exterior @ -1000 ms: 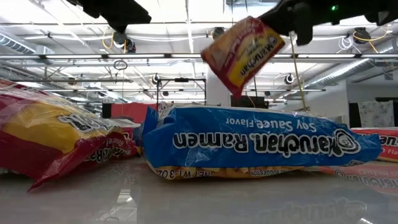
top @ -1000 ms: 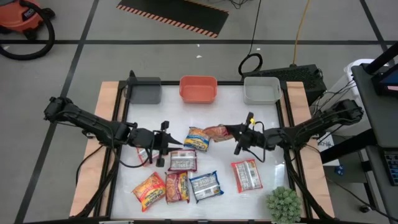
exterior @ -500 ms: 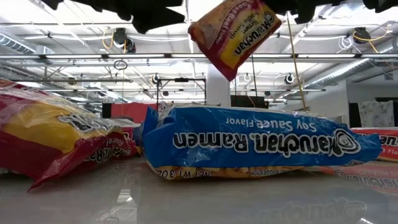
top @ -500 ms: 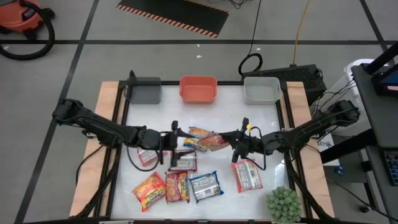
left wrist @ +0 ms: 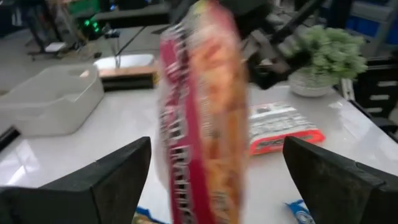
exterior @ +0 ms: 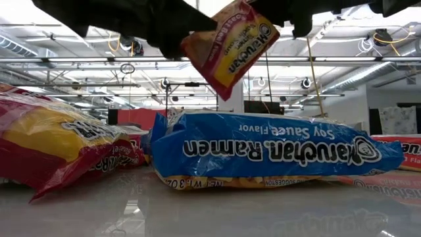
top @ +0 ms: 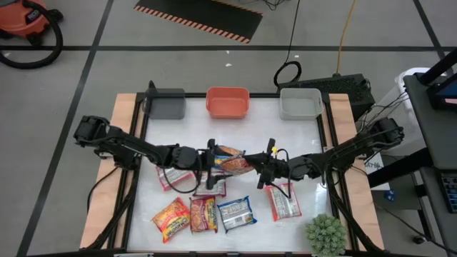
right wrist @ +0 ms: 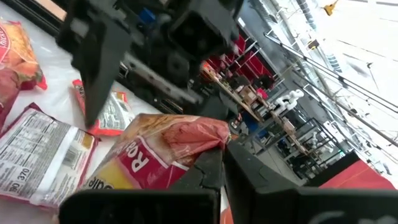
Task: Sort Maruchan noodles
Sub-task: Put the top right red noodle pack into the gray bin
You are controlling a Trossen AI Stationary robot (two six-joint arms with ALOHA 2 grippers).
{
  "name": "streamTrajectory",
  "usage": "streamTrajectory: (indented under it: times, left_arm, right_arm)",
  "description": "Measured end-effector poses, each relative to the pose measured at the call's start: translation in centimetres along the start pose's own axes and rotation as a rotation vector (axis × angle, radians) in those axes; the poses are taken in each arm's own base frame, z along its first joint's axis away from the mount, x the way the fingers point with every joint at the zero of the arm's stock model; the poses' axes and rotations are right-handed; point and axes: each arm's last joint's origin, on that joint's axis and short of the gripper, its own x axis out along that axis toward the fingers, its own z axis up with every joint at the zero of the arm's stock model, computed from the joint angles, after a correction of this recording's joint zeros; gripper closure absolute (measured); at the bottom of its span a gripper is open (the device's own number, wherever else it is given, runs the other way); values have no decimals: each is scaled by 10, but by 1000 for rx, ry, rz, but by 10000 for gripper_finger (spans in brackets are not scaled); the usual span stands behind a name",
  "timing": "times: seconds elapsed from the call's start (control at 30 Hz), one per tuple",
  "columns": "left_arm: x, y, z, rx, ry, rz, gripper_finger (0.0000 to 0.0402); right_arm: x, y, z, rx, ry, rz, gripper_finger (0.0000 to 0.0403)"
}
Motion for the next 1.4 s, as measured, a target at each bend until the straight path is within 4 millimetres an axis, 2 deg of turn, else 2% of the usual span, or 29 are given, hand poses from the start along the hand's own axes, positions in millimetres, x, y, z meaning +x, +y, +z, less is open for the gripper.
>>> streamTrajectory:
  times: [0.13, 0.23, 0.63, 0.77, 0.9, 1.0, 1.23, 1.4]
  left_arm:
    - [4, 10, -5, -60, 19, 32, 34]
    - [5, 13, -7, -76, 29, 42, 54]
    - [5, 8, -7, -27, 31, 25, 225]
    - [5, 8, -7, -9, 32, 41, 268]
    - [5, 8, -7, 1, 33, 48, 270]
    - [5, 9, -8, 12, 43, 77, 261]
    - [4, 11, -14, 112, 113, 134, 263]
    - [4, 14, -18, 173, 158, 146, 264]
  right_arm:
    - [1, -2, 2, 2, -18, -21, 403]
    - [2, -3, 2, 0, -18, -30, 403]
    - [7, -7, -5, -13, 18, -38, 403]
    - [7, -7, -5, -13, 19, -40, 403]
    - [7, -7, -5, 6, 22, -42, 402]
    - [6, -6, -4, 62, 29, -55, 386]
    - [-2, -13, -1, 221, 102, -178, 300]
    - [-10, -21, -2, 355, 143, -179, 248]
